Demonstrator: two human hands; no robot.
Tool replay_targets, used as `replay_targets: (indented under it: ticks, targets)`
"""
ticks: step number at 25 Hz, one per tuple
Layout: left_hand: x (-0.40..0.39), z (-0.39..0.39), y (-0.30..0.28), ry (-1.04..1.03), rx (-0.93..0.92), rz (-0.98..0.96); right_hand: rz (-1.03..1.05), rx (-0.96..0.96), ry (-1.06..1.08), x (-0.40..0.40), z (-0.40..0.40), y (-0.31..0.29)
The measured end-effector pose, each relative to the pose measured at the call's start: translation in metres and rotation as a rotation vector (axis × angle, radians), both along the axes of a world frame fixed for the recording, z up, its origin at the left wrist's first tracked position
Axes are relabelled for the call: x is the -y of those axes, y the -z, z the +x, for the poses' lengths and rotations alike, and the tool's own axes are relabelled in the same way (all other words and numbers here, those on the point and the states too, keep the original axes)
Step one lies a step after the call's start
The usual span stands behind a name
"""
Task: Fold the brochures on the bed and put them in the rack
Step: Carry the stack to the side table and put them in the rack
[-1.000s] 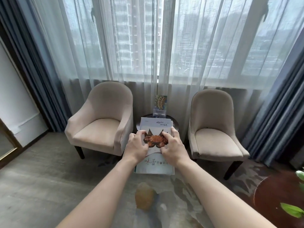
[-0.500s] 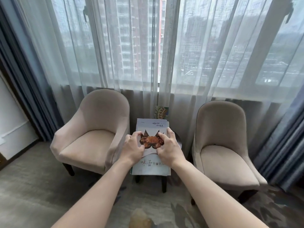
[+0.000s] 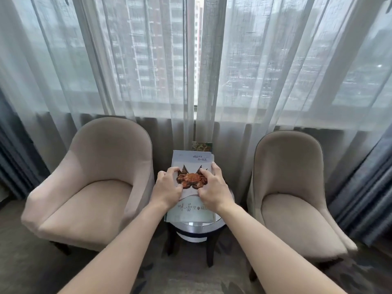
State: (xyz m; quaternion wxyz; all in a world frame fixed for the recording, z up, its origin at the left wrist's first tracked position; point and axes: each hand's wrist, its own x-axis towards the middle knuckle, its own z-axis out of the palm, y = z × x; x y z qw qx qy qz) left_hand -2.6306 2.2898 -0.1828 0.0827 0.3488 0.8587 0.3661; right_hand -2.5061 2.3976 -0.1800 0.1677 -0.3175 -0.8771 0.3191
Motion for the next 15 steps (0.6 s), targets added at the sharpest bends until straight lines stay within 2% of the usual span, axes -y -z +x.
replay_targets:
  ticks: [8,15]
  targets:
    - [-0.083,-0.097,0.035,0.056,0.039,-0.055,-0.046,0.042,0.059,-0.075,-0.091,0.031]
    - [-0.166,-0.169,0.095,0.049,0.104,-0.126,-0.092,0.126,0.063,-0.157,-0.161,0.091]
